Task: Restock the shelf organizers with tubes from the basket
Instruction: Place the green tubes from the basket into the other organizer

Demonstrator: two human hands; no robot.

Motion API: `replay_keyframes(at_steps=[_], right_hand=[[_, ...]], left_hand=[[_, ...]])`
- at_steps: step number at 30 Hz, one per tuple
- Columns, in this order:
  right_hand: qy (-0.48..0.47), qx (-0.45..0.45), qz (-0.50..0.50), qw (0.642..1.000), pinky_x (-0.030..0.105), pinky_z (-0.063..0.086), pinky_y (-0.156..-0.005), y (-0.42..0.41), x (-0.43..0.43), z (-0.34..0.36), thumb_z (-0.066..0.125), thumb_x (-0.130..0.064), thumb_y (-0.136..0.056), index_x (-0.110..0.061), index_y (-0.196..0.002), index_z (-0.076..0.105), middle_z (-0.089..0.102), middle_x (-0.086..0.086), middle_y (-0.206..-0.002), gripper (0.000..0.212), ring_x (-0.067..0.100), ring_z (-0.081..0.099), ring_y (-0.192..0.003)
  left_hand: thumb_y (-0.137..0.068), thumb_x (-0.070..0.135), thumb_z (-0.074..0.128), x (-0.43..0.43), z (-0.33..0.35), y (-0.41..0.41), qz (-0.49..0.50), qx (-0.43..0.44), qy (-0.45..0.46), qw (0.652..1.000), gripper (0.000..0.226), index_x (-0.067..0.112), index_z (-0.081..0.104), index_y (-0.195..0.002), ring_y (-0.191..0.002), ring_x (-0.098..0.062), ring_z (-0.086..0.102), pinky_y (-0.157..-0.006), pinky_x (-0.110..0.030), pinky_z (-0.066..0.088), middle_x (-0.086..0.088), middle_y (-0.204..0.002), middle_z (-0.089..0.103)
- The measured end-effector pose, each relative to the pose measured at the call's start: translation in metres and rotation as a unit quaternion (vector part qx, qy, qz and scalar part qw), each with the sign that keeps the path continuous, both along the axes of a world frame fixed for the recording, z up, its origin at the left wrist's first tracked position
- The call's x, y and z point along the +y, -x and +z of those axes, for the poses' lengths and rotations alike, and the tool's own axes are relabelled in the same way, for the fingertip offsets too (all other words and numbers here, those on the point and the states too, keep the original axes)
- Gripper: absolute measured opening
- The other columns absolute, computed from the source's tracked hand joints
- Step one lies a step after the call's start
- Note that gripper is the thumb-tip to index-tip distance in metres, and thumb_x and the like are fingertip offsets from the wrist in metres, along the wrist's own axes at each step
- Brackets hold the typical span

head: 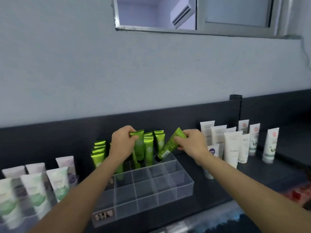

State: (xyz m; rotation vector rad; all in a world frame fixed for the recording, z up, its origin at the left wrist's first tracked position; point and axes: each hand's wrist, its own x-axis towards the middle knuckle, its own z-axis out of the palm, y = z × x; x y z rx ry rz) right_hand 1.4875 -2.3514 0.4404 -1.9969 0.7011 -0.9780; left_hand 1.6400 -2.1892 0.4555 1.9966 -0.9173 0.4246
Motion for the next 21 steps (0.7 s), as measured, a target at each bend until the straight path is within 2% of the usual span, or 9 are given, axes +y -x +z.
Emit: replay_keyframes(at_steps=[2, 4, 7, 10, 15, 17, 19, 20, 21], right_hand=[[0.014, 0.007, 0.0, 1.0, 0.05, 0.057, -0.066, -0.02, -0.001, -0.002, 0.062, -0.023, -0.07, 0.001, -0.058, 0.058, 0.058, 0.01, -0.053, 0.027, 0.023, 0.062, -0.058], [0.02, 0.03, -0.002, 0.999, 0.044, 0.057, -0.064, -0.038, -0.003, -0.006, 0.06, -0.02, -0.072, 0.002, -0.056, 0.057, 0.056, 0.012, -0.055, 0.028, 0.026, 0.06, -0.057], [0.026, 0.076, -0.006, 0.997, 0.03, 0.044, -0.051, -0.058, -0.008, -0.013, 0.059, -0.014, -0.074, 0.002, -0.057, 0.059, 0.058, 0.015, -0.056, 0.023, 0.022, 0.054, -0.053], [0.031, 0.124, -0.009, 0.992, 0.027, 0.036, -0.047, -0.075, -0.011, -0.024, 0.059, -0.015, -0.073, -0.004, -0.056, 0.056, 0.055, 0.012, -0.056, 0.02, 0.017, 0.046, -0.05], [0.039, 0.181, -0.011, 0.983, 0.022, 0.029, -0.043, -0.094, -0.007, -0.033, 0.061, -0.014, -0.078, -0.013, -0.052, 0.033, 0.04, 0.002, -0.053, 0.038, 0.017, 0.038, -0.048], [0.062, 0.222, 0.005, 0.973, 0.023, 0.028, -0.043, -0.099, -0.002, -0.032, 0.059, -0.015, -0.081, -0.013, -0.055, 0.033, 0.04, 0.001, -0.057, 0.037, 0.016, 0.039, -0.05], [0.087, 0.253, 0.039, 0.963, 0.025, 0.035, -0.046, -0.103, 0.003, -0.03, 0.057, -0.019, -0.085, -0.01, -0.074, 0.051, 0.052, 0.004, -0.072, 0.015, 0.018, 0.049, -0.059], [0.1, 0.257, 0.057, 0.96, 0.026, 0.041, -0.051, -0.104, 0.005, -0.029, 0.057, -0.021, -0.086, -0.009, -0.095, 0.057, 0.058, 0.007, -0.085, 0.015, 0.02, 0.054, -0.067], [0.109, 0.258, 0.073, 0.957, 0.029, 0.047, -0.058, -0.104, 0.005, -0.028, 0.057, -0.024, -0.087, -0.01, -0.113, 0.054, 0.06, 0.009, -0.099, 0.03, 0.021, 0.058, -0.075]], left_hand=[[-0.081, 0.009, 0.066, -0.003, -0.01, -0.012, -0.001, -0.008, -0.024, 1.0, 0.003, 0.012, 0.065, -0.081, -0.075, -0.018, 0.052, -0.067, -0.025, 0.033, 0.002, -0.074, 0.057], [-0.08, 0.008, 0.067, -0.007, -0.018, -0.024, -0.005, -0.022, -0.043, 0.999, 0.003, 0.01, 0.065, -0.083, -0.077, -0.02, 0.053, -0.067, -0.026, 0.033, 0.001, -0.076, 0.057], [-0.085, 0.01, 0.064, -0.01, -0.025, -0.038, -0.013, -0.018, -0.102, 0.995, 0.009, 0.009, 0.065, -0.094, -0.078, -0.02, 0.054, -0.068, -0.026, 0.038, -0.003, -0.084, 0.059], [-0.087, 0.006, 0.058, -0.013, -0.029, -0.046, -0.032, -0.032, -0.198, 0.979, 0.013, 0.01, 0.063, -0.098, -0.084, -0.021, 0.057, -0.071, -0.028, 0.045, -0.008, -0.098, 0.063], [-0.087, -0.002, 0.048, -0.016, -0.03, -0.055, -0.029, -0.06, -0.241, 0.968, 0.022, 0.013, 0.062, -0.092, -0.087, -0.024, 0.061, -0.077, -0.038, 0.053, -0.008, -0.098, 0.064], [-0.086, -0.003, 0.048, -0.016, -0.028, -0.056, -0.025, -0.065, -0.255, 0.964, 0.023, 0.013, 0.062, -0.095, -0.086, -0.024, 0.061, -0.075, -0.039, 0.054, -0.007, -0.097, 0.062], [-0.085, -0.002, 0.05, -0.016, -0.027, -0.057, -0.027, -0.072, -0.257, 0.963, 0.022, 0.012, 0.062, -0.096, -0.085, -0.024, 0.06, -0.073, -0.038, 0.054, -0.007, -0.097, 0.061], [-0.084, -0.001, 0.052, -0.016, -0.027, -0.057, -0.029, -0.076, -0.255, 0.963, 0.02, 0.011, 0.063, -0.097, -0.086, -0.024, 0.06, -0.073, -0.038, 0.054, -0.007, -0.098, 0.061], [-0.084, 0.0, 0.054, -0.016, -0.028, -0.057, -0.032, -0.08, -0.253, 0.964, 0.02, 0.011, 0.063, -0.098, -0.086, -0.024, 0.06, -0.074, -0.038, 0.054, -0.007, -0.099, 0.06]])
